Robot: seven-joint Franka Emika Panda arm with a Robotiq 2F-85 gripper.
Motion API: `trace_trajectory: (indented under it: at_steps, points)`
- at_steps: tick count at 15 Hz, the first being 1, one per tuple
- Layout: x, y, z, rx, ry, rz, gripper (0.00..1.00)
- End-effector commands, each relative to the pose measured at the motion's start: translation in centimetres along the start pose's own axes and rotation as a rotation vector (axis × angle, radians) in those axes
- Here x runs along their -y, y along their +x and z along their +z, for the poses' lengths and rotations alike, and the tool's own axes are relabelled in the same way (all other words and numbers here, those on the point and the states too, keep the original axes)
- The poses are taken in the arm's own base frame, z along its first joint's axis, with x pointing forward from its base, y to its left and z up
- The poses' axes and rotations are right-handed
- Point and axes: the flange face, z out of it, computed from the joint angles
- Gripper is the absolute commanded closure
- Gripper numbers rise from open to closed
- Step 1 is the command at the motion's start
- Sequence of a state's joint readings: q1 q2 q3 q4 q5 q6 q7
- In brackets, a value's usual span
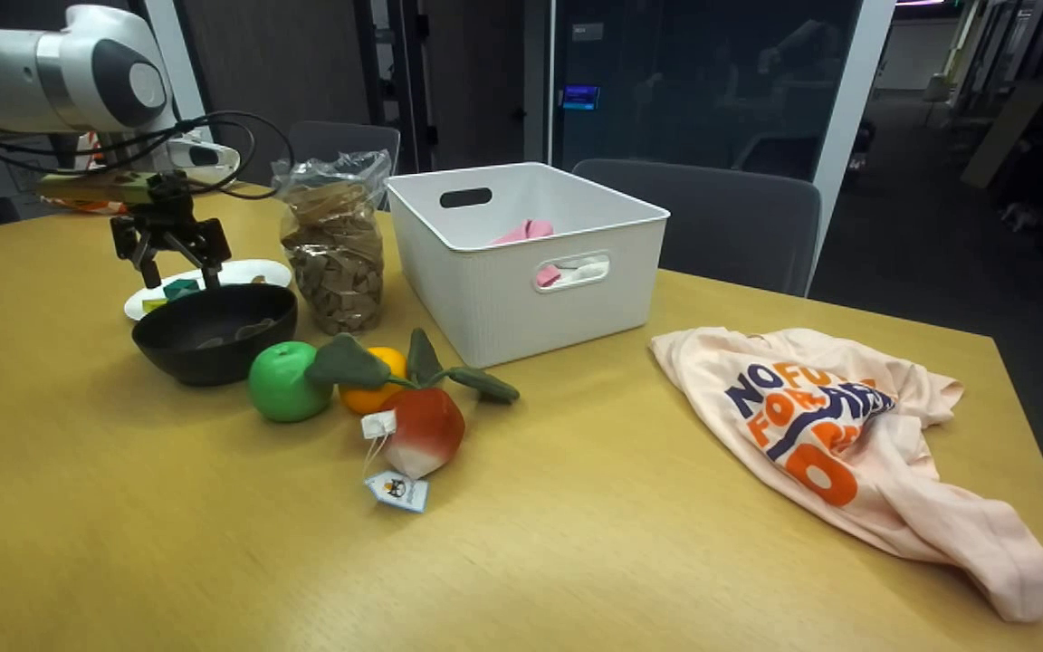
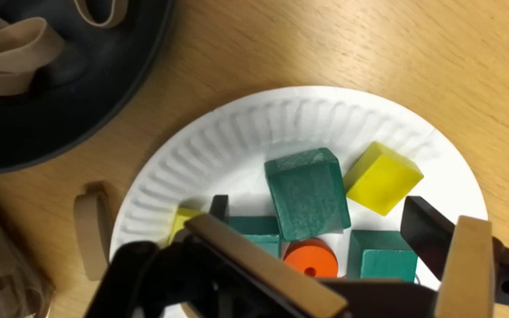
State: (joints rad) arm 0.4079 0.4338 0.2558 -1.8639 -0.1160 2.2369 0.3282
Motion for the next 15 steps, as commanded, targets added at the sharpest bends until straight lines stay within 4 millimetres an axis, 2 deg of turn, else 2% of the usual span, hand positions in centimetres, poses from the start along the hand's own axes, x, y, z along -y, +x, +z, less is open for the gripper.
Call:
trace_trajectory:
  at_steps: [1, 6, 7, 8, 15]
  points:
    - [0.0, 1.2, -0.2, 0.024, -0.001, -0.016, 0.00]
    - [-0.2, 1.8, 0.3, 0.056, 0.011, -0.014, 0.00]
    - [-0.3, 1.9, 0.4, 0.059, 0.016, -0.016, 0.25]
    - [-0.3, 1.9, 0.4, 0.064, 0.020, -0.014, 0.26]
    - [-0.8, 2.3, 0.0, 0.090, 0.030, 0.009, 0.80]
